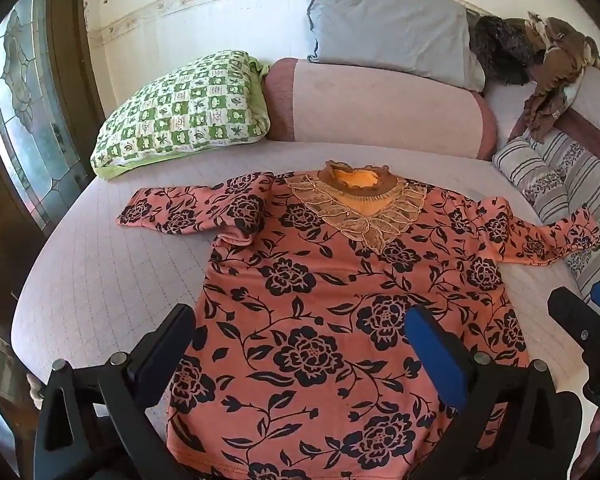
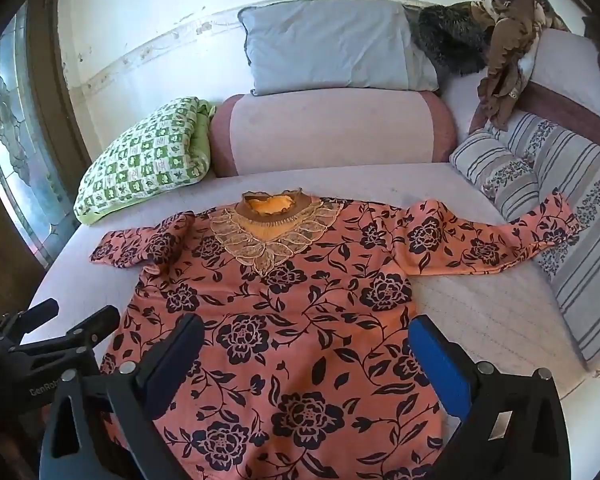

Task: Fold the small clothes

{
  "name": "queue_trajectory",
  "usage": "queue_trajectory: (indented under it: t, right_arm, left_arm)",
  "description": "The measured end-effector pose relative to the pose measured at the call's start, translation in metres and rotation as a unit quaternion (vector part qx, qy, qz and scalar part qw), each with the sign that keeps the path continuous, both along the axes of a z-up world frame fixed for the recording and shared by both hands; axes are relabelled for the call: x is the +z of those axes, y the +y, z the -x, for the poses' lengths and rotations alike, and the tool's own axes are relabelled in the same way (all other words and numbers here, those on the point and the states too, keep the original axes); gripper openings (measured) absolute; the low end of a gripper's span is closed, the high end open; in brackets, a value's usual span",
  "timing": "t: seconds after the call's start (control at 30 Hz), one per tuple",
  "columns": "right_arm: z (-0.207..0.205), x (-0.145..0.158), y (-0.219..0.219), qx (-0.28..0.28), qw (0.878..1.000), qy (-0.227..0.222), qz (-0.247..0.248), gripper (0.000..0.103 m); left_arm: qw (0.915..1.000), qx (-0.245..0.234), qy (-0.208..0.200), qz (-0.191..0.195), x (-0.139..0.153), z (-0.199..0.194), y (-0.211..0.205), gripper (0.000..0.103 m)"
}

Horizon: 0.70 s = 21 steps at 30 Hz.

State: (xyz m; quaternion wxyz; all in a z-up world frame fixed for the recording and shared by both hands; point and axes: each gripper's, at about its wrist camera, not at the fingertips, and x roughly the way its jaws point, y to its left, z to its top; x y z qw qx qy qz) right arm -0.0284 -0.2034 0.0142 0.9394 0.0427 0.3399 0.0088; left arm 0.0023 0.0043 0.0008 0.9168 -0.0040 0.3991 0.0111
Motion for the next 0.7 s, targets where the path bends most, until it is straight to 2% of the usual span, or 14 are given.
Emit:
queue_trajectory:
  t: [0.7]
  right_arm:
    - [-0.0015, 0.0037, 0.0069, 0.01, 1.0, 0.006, 0.003, 0.103]
  left_arm:
    - [0.9999, 0.01, -0.007, -0.003, 0.0035, 0.0019, -0.0008, 0.103]
